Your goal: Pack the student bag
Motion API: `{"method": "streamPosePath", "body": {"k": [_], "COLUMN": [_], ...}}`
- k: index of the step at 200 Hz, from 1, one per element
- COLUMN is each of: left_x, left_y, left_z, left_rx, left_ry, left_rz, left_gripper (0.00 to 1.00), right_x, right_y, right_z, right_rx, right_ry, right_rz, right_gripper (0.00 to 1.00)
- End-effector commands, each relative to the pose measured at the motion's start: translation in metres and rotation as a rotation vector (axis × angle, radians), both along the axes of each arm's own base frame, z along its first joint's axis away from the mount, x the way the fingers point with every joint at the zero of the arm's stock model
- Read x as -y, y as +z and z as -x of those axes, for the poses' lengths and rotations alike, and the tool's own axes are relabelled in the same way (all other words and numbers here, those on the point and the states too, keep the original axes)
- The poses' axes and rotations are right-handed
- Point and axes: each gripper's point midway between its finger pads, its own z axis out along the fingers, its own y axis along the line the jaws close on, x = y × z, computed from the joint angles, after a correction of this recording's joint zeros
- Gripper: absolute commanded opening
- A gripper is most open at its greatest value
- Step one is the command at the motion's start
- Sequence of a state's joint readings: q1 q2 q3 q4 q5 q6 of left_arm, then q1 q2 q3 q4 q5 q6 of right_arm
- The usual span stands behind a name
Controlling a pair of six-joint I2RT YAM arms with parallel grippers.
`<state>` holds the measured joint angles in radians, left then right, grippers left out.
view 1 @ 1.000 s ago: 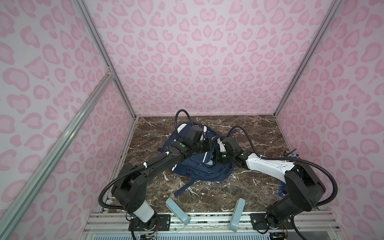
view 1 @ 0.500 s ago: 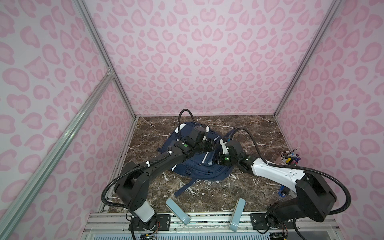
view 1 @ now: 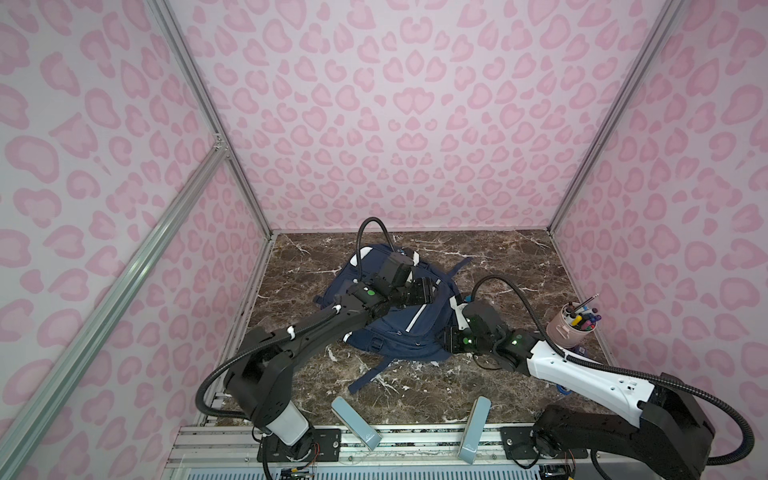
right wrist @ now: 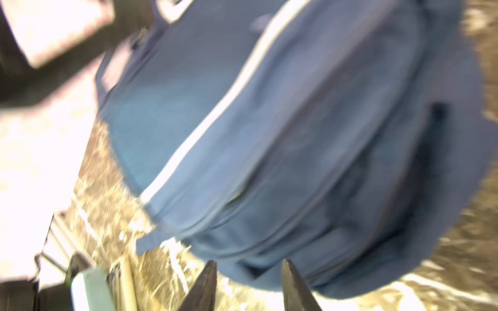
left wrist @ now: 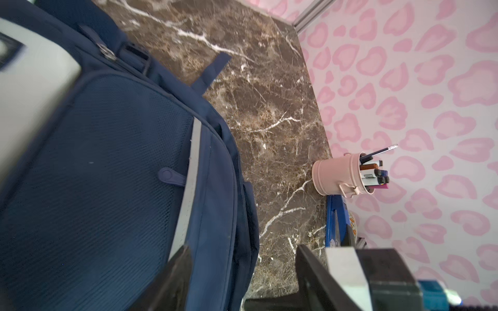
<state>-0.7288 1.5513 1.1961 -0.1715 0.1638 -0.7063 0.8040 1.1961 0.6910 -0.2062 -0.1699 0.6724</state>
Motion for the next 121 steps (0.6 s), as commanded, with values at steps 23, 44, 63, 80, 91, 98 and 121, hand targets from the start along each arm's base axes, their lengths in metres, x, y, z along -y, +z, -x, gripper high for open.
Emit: {"method": "streamPosePath", "body": {"k": [23,44,63,80,91,98,121], "left_x": [-0.090,-0.108,-0.109,-0.114,-0.116,-0.114,-0.103], "left_y": [-0.018,-0.037,-0.053,-0.061,-0.064,-0.064,-0.065], "left_z": [0.019,0.031,0.037,0.035,0.032,0.029,0.024], "left_rx": [0.020,-0.008,-0.031,-0.026,-0.019,-0.013,-0.020], "left_ry": [0.186,0.218,0.222,0.247,0.256,0.255,0.229], "left_rz": [-0.144,-0.146,-0.125,-0.144,-0.156,-0.155,-0.135], "left_gripper": [0.64,0.73,0.73,0.72,0.70,0.67,0.52], "right_x": [-0.037,-0.065,-0.086,-0.100,-0.107,-0.110,-0.117], "right_y": [0.013,0.014,0.015,0.019,0.018,0.015,0.006], "right_z": [0.017,0.020,0.017,0.013,0.009,0.006,-0.006], "right_rx": [0.130,0.122,0.122,0.140,0.140,0.138,0.132], "right_ry": [-0.028,-0.020,-0.008,-0.006,-0.013,-0.022,-0.036], "right_rz": [0.066,0.011,0.022,0.026,0.029,0.037,0.080], "right_gripper": [0.57,0.65,0.69,0.67,0.65,0.63,0.56]}}
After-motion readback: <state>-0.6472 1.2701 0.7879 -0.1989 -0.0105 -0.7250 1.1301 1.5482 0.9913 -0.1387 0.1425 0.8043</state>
